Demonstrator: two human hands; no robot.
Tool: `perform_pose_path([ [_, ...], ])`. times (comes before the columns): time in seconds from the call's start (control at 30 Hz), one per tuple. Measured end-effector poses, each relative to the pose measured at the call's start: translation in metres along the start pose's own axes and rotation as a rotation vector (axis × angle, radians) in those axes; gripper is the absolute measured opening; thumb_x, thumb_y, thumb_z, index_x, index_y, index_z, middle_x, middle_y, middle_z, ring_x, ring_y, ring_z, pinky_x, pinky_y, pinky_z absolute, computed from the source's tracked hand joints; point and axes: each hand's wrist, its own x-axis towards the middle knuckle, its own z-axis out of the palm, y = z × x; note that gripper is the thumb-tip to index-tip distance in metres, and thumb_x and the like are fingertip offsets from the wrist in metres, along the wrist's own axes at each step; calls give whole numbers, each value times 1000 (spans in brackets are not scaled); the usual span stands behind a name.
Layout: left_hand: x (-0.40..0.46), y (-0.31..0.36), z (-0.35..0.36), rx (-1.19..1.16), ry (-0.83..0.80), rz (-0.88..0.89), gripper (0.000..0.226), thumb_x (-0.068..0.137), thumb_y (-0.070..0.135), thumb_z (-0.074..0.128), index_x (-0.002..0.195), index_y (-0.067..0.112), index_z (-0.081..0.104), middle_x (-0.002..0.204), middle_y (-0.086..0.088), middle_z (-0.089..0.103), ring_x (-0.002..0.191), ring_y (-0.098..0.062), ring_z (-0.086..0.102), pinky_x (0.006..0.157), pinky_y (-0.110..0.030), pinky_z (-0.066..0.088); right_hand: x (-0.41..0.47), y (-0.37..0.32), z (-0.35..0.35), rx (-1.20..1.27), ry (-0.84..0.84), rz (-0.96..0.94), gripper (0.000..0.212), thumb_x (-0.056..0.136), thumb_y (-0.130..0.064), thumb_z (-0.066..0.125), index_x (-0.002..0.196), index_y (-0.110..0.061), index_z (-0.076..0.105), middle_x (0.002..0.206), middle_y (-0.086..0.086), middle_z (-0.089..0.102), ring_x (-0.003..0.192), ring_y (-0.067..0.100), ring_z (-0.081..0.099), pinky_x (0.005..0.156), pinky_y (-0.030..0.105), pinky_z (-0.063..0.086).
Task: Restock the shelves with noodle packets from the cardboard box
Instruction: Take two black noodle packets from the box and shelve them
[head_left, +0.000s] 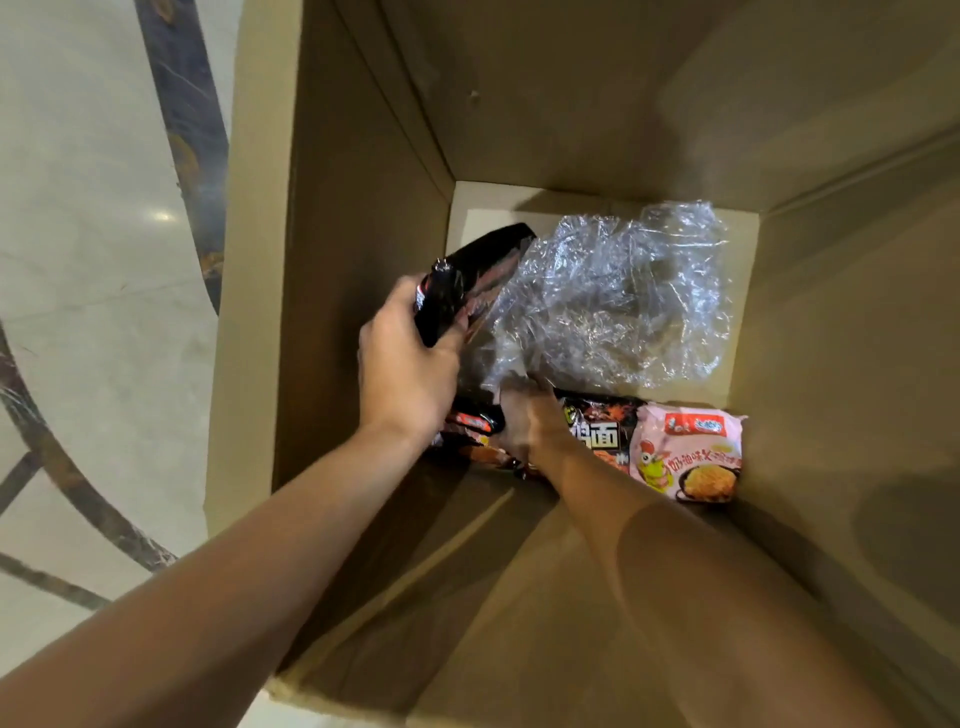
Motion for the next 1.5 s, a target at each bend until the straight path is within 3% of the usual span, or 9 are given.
perform_pose_path([
  [0.17,-16,31,-22,-17,-46,6,33,88,14,71,119,23,62,108,14,67,110,-4,62,100,-31,51,-53,2,-47,205,140,-56,51,85,-33,77,125,-10,57,113,10,62,101,26,64,90,39,55],
  [0.4,-59,123,-97,-71,-44,115,29,89,16,72,115,26,62,98,24,62,92,7,59,83,-9,45,-172,3,-172,449,371,-9,51,78,-19,83,125,-7,65,129,3,55,111,21,58,103,26,43],
  [0.47,-77,160,-127,-88,-44,126,33,89,18,72,120,24,62,105,18,64,97,3,58,84,-12,44,-223,-4,-213,547,419,13,56,78,-17,83,131,-12,63,134,2,60,119,19,58,103,25,39],
  [0.57,-112,225,-178,-74,-51,170,37,89,20,73,124,19,62,113,7,65,107,-8,59,91,-23,47,-311,-17,-273,586,490,21,52,79,-20,82,128,-24,66,108,0,74,100,18,69,88,32,57],
  [0.7,-163,323,-252,-171,-70,213,37,88,24,74,122,28,61,114,6,67,108,-11,63,99,-39,52,-445,-42,-359,615,626,4,35,81,-25,79,115,-27,73,91,-6,73,86,12,69,70,25,56],
  [0.93,-256,486,-364,-281,-39,499,38,86,30,74,105,59,57,111,9,69,108,-14,64,94,-44,54,-653,-70,-487,745,936,-22,31,80,-38,79,107,-24,74,88,-8,77,83,14,73,71,31,60],
  [1.1,-312,568,-417,-362,-1,670,39,88,24,72,111,48,53,108,15,67,102,-5,62,89,-34,53,-763,-88,-550,765,1189,-112,54,81,-55,74,121,-19,68,112,-15,70,103,4,66,90,29,56],
  [1.33,-350,634,-450,-458,42,849,41,84,16,76,102,48,57,97,21,69,85,9,63,71,-21,49,-852,-103,-581,876,1391,-168,96,68,-81,66,138,-15,57,136,-3,61,127,17,56,106,37,47],
  [1.5,-358,658,-463,-463,-53,918,18,83,20,77,96,24,66,71,10,69,64,-1,62,57,-21,45,-900,-111,-581,893,1537,-164,54,78,-62,74,109,-19,66,106,-8,71,103,12,66,91,40,54],
])
